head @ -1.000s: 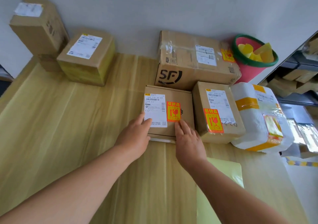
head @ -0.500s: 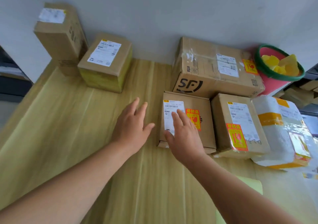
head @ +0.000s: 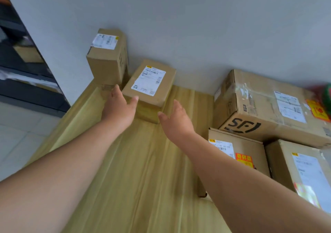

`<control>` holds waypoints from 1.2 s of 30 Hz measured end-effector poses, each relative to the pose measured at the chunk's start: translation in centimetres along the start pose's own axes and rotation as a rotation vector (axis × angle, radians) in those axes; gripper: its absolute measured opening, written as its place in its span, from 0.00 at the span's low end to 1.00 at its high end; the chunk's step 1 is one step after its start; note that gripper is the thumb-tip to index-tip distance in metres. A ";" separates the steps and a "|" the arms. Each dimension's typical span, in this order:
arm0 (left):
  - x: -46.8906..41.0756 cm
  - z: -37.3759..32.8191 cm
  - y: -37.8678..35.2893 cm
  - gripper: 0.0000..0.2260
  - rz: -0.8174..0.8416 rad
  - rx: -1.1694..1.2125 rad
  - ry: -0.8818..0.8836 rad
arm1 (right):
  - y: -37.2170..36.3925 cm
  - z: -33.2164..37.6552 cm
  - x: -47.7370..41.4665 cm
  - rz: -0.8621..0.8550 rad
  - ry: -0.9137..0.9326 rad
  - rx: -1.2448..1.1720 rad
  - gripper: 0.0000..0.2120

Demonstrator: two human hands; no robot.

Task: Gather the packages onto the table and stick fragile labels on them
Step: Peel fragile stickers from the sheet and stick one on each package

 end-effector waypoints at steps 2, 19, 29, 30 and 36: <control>-1.6 0.3 -0.4 0.33 0.048 0.101 0.051 | -0.5 0.5 -1.4 0.017 -0.044 -0.046 0.35; 14.9 4.6 0.4 0.39 0.022 0.092 -0.007 | 0.4 -2.8 12.5 -0.027 0.042 0.069 0.18; 35.9 8.7 2.6 0.39 -0.056 0.097 0.053 | 1.1 -7.3 31.3 0.034 0.156 0.056 0.22; 37.6 8.9 2.5 0.39 -0.052 0.093 0.058 | 1.2 -7.9 32.9 0.039 0.159 0.059 0.21; 45.7 10.8 1.4 0.39 -0.018 0.102 0.080 | 1.7 -11.5 40.5 0.048 0.171 0.091 0.19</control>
Point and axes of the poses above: each hand's wrist, its own x-axis away from the middle knuckle, its own y-axis out of the back of the hand, z = x × y, the point moved 2 cm from there along -x, towards the middle knuckle, and after that the axes turned 3 degrees about y, right-handed, at the moved point
